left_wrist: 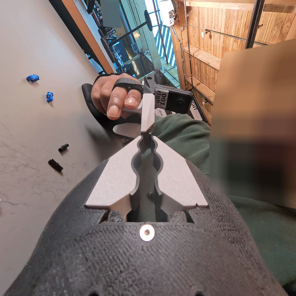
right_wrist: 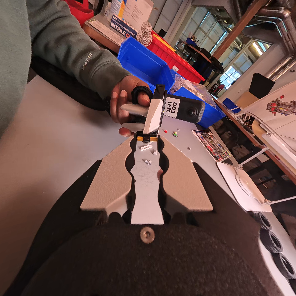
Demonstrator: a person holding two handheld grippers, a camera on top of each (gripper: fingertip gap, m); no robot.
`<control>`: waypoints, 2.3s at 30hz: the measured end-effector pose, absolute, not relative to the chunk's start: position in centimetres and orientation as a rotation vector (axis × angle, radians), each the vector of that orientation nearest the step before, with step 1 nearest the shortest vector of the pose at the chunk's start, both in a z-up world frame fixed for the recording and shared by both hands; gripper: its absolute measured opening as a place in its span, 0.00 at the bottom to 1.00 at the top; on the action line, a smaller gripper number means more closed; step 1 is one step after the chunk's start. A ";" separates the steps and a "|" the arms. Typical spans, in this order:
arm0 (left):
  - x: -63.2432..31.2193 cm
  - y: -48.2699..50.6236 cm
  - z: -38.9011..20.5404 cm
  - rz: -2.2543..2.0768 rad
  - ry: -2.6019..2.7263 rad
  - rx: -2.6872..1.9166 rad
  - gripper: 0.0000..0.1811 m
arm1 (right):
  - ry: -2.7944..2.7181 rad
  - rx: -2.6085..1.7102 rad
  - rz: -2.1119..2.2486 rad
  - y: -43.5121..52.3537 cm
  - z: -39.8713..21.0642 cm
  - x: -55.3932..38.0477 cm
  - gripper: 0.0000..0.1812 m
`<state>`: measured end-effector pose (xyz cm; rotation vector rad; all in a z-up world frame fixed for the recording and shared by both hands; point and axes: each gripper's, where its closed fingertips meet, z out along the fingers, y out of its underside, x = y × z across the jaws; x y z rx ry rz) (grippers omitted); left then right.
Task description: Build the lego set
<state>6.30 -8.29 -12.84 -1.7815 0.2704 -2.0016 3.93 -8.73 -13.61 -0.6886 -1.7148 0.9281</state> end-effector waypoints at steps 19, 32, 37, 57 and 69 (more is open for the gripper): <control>6.4 -8.5 -12.7 -2.034 0.263 -1.774 0.03 | -1.716 -0.678 0.975 -9.0 -13.5 4.0 0.13; 1.3 -3.4 -11.4 -1.752 -0.090 -1.557 0.03 | -1.433 -0.988 1.105 -4.1 -11.2 3.1 0.20; -0.5 -1.8 -10.7 -1.511 -0.214 -1.465 0.03 | -1.350 -1.020 0.905 -3.4 -10.9 1.5 0.19; 2.6 -3.2 -8.9 -1.484 -0.085 -1.417 0.02 | -1.336 -0.915 0.790 -3.6 -9.5 1.2 0.08; 4.6 -5.8 -13.4 -1.276 0.410 -1.853 0.05 | -1.749 -0.830 0.972 -6.4 -13.8 3.4 0.08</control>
